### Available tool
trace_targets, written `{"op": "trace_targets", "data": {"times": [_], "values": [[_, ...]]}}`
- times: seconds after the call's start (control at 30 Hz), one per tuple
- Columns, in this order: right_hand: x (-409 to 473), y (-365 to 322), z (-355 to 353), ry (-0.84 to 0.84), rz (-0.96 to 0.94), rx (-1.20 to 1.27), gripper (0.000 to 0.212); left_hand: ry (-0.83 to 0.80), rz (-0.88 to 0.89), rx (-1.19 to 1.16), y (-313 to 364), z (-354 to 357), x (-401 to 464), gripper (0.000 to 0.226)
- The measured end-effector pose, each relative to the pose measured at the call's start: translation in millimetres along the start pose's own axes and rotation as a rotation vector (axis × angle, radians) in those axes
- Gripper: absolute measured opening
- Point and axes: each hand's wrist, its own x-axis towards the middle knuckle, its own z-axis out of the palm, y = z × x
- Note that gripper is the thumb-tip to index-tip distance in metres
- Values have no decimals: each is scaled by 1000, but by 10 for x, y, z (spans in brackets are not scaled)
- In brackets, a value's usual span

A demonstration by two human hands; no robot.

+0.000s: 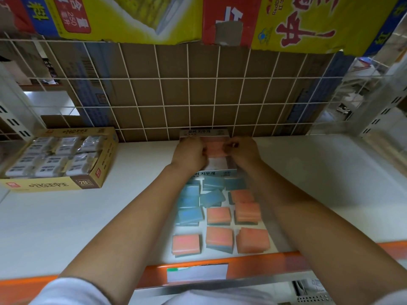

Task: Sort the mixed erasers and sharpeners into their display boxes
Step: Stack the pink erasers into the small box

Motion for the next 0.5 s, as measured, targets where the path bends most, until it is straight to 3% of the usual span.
{"op": "trace_targets", "data": {"times": [0.1, 0.27, 0.5], "values": [[24, -2, 71, 58, -5, -156, 12, 18, 18, 12, -14, 25, 8, 18], [53, -106, 26, 33, -68, -501, 39, 40, 4, 85, 3, 41, 17, 21], [-397, -154, -276, 15, -136, -50, 14, 59, 79, -259, -30, -300, -392, 25]]}}
